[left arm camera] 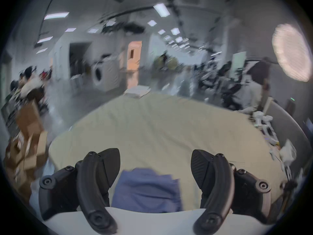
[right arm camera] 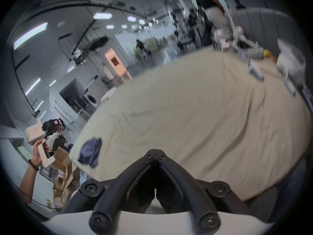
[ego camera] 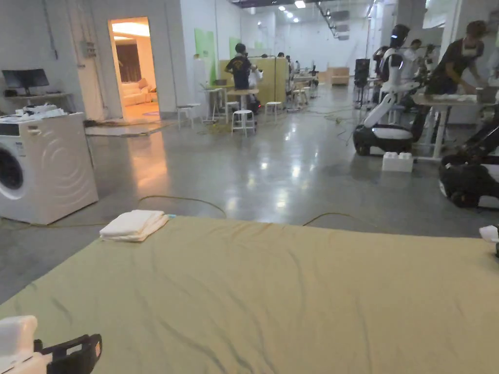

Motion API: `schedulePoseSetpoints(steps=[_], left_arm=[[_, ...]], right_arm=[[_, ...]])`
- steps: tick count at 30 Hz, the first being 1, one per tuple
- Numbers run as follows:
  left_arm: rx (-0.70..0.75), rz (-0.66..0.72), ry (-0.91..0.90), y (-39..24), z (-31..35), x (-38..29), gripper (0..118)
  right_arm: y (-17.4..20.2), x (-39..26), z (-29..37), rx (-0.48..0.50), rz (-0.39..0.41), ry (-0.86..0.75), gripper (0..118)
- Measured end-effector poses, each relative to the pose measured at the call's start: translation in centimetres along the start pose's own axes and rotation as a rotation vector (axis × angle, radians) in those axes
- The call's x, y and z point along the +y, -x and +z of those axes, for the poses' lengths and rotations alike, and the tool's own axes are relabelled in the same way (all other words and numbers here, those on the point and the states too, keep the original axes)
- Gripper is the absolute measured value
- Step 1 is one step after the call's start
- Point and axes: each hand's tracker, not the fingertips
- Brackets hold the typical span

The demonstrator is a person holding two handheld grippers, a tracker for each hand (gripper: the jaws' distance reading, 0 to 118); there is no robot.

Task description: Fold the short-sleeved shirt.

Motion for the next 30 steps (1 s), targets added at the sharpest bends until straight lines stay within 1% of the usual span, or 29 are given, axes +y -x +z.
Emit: schedulePoseSetpoints(steps=[3,5,7,8,10,11,12,13,14,15,17,18,19,20,22,25,28,30], left_arm=[[-0.067,-0.064,-0.201,-5.3,5.8,1.0,92],[-0.017,-0.118,-0.314,-8.6,8.6,0.7,92],[-0.032,-0.197,-0.387,-11.8,11.0,0.3,91],[-0.048,-0.213,-0.419,-13.1,11.9,0.0,91],[-0.116,-0.214,-0.492,-15.0,12.9,-0.9,90],[-0.208,-0.22,-0.477,-15.8,13.2,-1.1,90],[-0.258,-0.252,-0.456,-16.8,13.6,-1.3,88],[-0.233,-0.27,-0.447,-17.9,13.9,-1.5,82],[-0.172,-0.262,-0.467,-18.4,13.8,-2.0,71],[-0.151,-0.237,-0.498,-18.8,14.0,-2.4,52],[-0.149,-0.196,-0.486,-19.3,14.6,-2.1,20],[-0.136,-0.158,-0.479,-19.6,14.9,-1.8,9],[-0.151,-0.137,-0.48,-19.3,15.3,-1.8,2],[-0.148,-0.131,-0.476,-19.3,15.8,-1.8,0],[-0.072,-0.169,-0.474,-19.8,16.4,-1.7,0],[-0.072,-0.223,-0.482,-20.0,16.8,-1.8,0],[-0.066,-0.228,-0.486,-20.0,16.9,-1.8,0],[-0.076,-0.22,-0.488,-19.9,17.2,-1.5,0]], right_arm=[[1.4,2.7,2.9,-0.014,0.101,-0.17,0],[2.4,4.0,4.6,-0.022,0.163,-0.254,0],[4.3,5.4,6.7,-0.039,0.218,-0.326,0],[4.7,5.9,7.4,-0.053,0.238,-0.353,0],[5.4,6.5,8.7,-0.08,0.274,-0.402,0],[5.8,6.9,9.3,-0.085,0.287,-0.418,0],[6.0,7.2,9.7,-0.088,0.293,-0.421,0],[6.3,7.4,10.1,-0.09,0.297,-0.418,0],[6.6,7.5,10.5,-0.094,0.304,-0.423,0],[6.6,7.5,10.9,-0.096,0.307,-0.432,0],[7.1,7.4,11.7,-0.093,0.312,-0.45,0],[7.3,7.4,12.1,-0.091,0.326,-0.46,0],[7.5,7.4,12.4,-0.1,0.354,-0.478,0],[7.8,7.3,12.7,-0.128,0.381,-0.499,0],[7.8,7.2,12.9,-0.153,0.408,-0.52,0],[7.5,7.3,12.7,-0.141,0.398,-0.53,0],[7.6,7.5,12.5,-0.141,0.384,-0.543,0],[7.6,7.7,12.4,-0.141,0.389,-0.538,0]])
